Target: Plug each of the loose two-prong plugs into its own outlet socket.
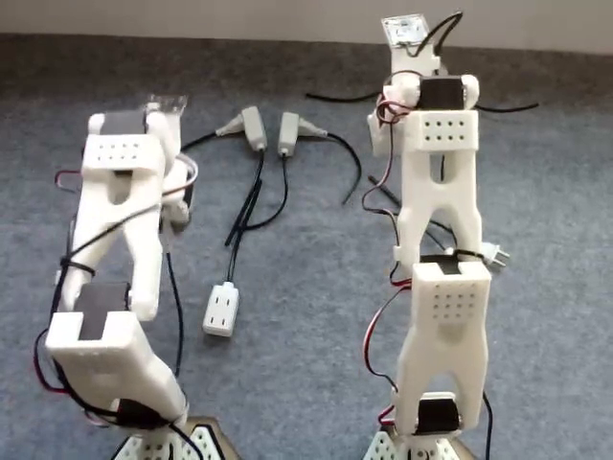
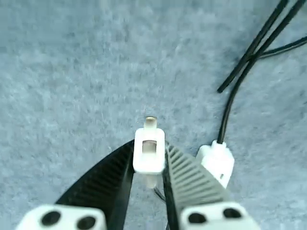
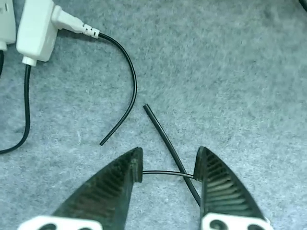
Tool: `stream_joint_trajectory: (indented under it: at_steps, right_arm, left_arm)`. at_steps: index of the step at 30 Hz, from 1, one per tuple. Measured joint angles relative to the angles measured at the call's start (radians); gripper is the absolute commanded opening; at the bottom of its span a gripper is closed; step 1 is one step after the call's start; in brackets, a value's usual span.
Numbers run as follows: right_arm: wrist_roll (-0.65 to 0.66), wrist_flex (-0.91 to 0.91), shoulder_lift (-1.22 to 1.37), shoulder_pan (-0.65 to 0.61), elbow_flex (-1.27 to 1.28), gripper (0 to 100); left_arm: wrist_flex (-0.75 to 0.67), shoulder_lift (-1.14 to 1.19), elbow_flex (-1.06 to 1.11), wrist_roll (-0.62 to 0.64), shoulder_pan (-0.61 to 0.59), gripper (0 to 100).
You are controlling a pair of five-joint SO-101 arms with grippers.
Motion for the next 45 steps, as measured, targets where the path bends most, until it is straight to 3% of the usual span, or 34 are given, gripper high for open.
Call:
stream_joint_trajectory:
  at_steps: [3, 7, 15, 21, 27, 35, 45]
  right_arm:
    - [0.000, 0.000, 0.000, 0.009, 0.000, 18.4]
    - [0.000, 0.000, 0.000, 0.012, 0.000, 18.4]
    - [0.000, 0.000, 0.000, 0.012, 0.000, 18.4]
    - [0.000, 0.000, 0.000, 0.012, 0.000, 18.4]
    - [0.000, -0.003, 0.000, 0.012, 0.000, 18.4]
    - [0.000, -0.009, 0.000, 0.012, 0.000, 18.4]
    - [0.000, -0.009, 0.000, 0.012, 0.000, 18.4]
  left_arm:
    - [0.009, 0.008, -0.149, -0.048, 0.023, 1]
    - [0.015, 0.094, -0.198, -0.287, 0.018, 1]
    - [0.043, 0.460, -0.381, -0.626, -0.146, 1]
    - [0.080, 0.687, -0.565, -0.842, -0.189, 2]
    - [0.092, 0.718, -0.618, -0.868, -0.189, 17]
    - [0.091, 0.717, -0.598, -0.825, -0.192, 17]
    - [0.089, 0.591, -0.338, -0.825, -0.192, 13]
